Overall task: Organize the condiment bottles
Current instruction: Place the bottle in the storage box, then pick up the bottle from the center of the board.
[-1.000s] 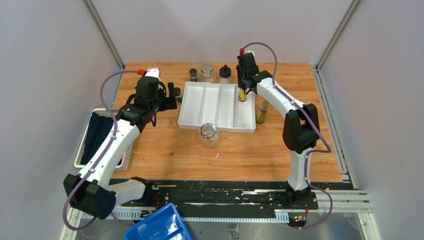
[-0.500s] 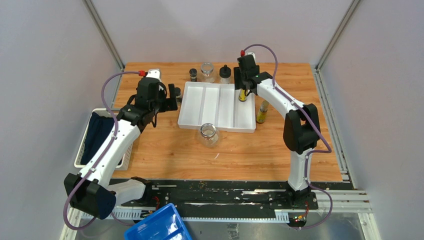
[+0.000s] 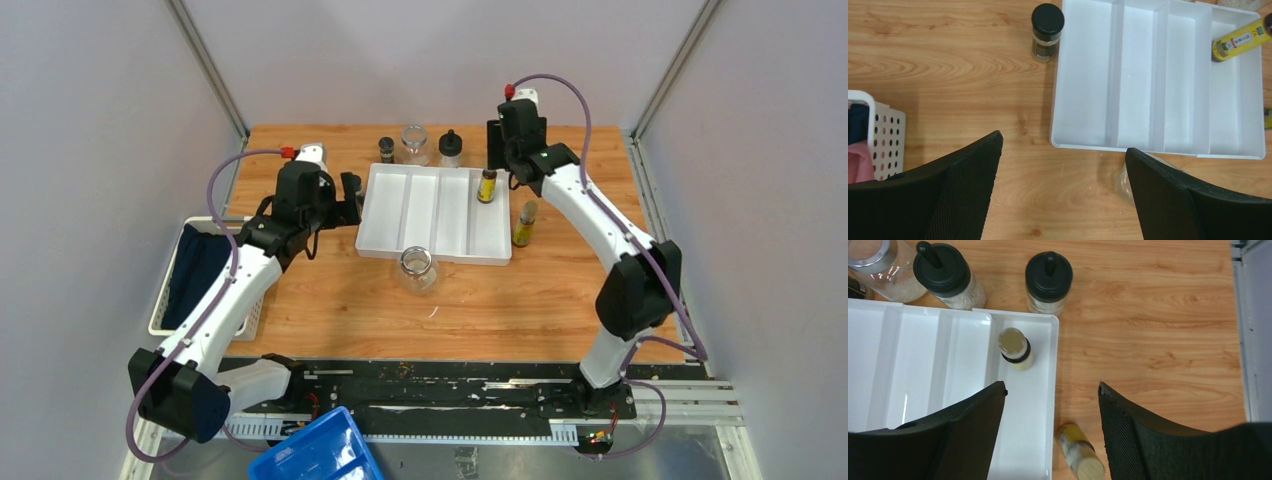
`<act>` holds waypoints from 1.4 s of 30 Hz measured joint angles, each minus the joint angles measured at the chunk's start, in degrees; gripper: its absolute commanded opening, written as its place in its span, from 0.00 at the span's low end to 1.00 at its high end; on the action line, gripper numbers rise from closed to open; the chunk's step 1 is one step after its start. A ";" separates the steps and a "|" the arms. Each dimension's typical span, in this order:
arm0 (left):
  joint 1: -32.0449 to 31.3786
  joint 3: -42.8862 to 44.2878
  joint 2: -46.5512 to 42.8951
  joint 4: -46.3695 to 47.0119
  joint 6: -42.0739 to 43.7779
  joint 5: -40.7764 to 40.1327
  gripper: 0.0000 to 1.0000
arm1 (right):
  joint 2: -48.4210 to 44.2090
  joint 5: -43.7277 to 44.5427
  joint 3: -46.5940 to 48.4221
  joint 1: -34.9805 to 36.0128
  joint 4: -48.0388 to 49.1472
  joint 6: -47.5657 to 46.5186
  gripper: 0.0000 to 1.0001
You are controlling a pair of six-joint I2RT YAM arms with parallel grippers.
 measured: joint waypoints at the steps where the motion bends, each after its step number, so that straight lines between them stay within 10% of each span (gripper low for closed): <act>1: -0.17 -0.33 -0.20 0.31 -0.22 0.52 1.00 | -2.45 0.72 -1.79 0.02 -0.15 0.00 0.72; 15: -3.69 -4.39 -1.99 6.43 -2.64 4.04 1.00 | -21.42 4.76 -23.58 0.02 -1.70 1.84 0.70; 38: -4.48 -4.39 -1.09 7.39 -2.75 4.00 1.00 | -16.02 3.17 -27.12 -0.22 0.59 4.85 0.61; 42: -4.48 -4.39 -0.72 7.41 -2.69 4.00 1.00 | -15.06 2.49 -27.12 -0.72 1.27 5.01 0.47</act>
